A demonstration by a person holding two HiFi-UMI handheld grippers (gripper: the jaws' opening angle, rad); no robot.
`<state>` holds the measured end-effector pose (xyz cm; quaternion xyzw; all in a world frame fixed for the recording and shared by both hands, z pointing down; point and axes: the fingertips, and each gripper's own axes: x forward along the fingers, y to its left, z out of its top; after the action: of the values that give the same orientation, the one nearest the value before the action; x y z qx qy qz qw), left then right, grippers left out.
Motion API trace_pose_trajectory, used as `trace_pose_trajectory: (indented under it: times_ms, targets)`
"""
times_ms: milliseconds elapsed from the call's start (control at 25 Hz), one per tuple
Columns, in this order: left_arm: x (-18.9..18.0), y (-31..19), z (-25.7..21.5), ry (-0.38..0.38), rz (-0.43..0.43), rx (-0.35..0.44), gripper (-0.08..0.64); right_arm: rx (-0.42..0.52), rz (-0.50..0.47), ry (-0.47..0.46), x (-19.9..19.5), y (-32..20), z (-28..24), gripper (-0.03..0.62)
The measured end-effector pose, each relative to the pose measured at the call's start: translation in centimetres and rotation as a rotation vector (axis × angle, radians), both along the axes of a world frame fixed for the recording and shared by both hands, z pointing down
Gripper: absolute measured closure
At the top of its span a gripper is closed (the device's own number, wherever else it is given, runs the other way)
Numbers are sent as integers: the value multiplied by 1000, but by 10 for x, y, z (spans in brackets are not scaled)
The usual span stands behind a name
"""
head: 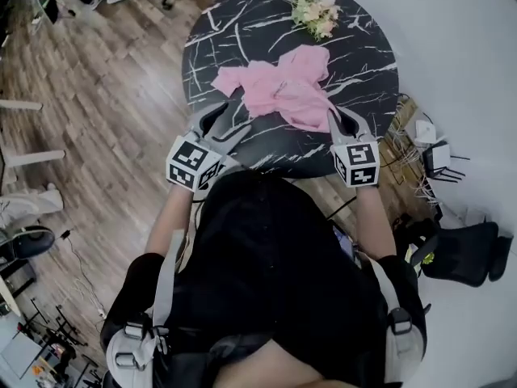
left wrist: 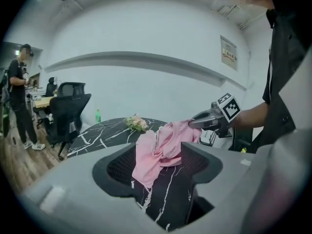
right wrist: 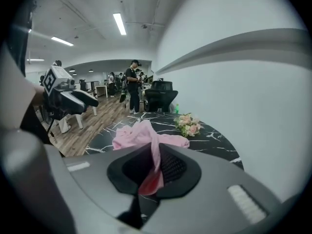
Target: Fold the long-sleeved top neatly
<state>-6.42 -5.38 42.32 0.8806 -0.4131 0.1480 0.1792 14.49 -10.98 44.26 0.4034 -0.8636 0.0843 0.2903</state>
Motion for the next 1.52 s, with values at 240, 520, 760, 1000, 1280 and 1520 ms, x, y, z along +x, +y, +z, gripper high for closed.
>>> trace_pose_trajectory:
  times_ms: [240,520,760,1000,1280,1520]
  targets:
    - [40,-25,34,-97,264,-33,293,26,151,25,36,25,-3,560]
    - [78,-30,106,-292,505,-51,347,43,296,13,50,43,-14,560]
    - [82,-39,143,-383,538,-98,347,58,356,25,46,54,-19,560]
    - [73,-41,157,-416,568,-153,436,57,422,8,54,60,-22,560]
    - [54,-27,165,-470,632,-194,496,46,483,-12,59,58,-24,561]
    - [23,-20,134,-349,614,-167,506,19,525,27,58,54,-18,561]
